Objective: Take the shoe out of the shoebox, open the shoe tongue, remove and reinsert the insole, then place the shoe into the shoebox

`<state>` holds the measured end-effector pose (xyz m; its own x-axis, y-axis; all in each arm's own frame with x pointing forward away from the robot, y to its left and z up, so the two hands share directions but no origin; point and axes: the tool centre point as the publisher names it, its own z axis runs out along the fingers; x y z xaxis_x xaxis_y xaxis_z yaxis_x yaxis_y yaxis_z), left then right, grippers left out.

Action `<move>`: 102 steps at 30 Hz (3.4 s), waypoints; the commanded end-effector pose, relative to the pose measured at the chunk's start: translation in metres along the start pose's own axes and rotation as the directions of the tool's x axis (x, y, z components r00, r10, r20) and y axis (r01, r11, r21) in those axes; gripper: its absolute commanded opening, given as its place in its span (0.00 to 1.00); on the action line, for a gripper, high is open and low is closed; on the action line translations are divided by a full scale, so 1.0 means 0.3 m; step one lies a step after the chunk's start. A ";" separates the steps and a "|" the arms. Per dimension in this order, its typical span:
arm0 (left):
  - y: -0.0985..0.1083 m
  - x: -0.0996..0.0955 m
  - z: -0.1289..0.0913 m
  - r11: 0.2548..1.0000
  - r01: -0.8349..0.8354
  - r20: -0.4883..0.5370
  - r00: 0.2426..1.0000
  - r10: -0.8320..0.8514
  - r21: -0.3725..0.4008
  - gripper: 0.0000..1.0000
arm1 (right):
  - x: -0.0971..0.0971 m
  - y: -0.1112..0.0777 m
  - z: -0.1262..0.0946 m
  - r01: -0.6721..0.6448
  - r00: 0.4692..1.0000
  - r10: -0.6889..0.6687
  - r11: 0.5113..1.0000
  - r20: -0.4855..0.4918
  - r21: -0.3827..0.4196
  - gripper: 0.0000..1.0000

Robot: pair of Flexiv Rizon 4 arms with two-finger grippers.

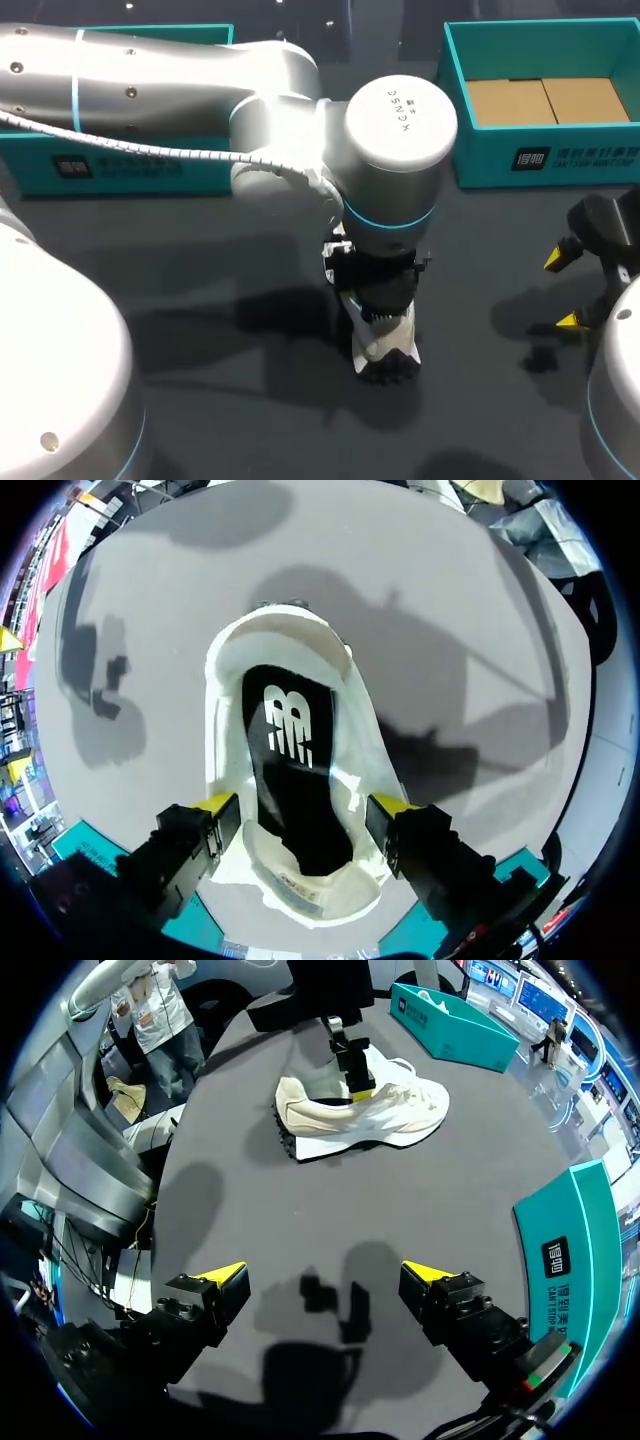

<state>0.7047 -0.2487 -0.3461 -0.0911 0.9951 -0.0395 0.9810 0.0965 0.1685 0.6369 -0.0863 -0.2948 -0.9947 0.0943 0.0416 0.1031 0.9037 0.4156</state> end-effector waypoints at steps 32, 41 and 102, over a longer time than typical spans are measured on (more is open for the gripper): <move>0.084 0.006 -0.011 0.978 0.174 -0.006 0.985 -0.175 0.115 0.92 | 0.007 0.001 0.001 -0.001 1.000 0.001 1.000 0.004 0.003 1.00; 0.119 0.011 -0.021 0.974 0.177 -0.014 0.984 -0.177 0.145 0.93 | 0.007 0.001 0.001 -0.001 1.000 0.001 1.000 0.004 0.003 1.00; 0.054 0.033 -0.028 0.905 0.069 0.136 0.981 -0.138 0.420 0.33 | 0.007 0.001 0.001 -0.001 1.000 0.001 1.000 0.004 0.003 1.00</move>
<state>0.7215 -0.2348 -0.3248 -0.1990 0.9619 -0.1873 0.9531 0.1455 -0.2654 0.6368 -0.0863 -0.2948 -0.9947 0.0944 0.0414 0.1031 0.9036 0.4159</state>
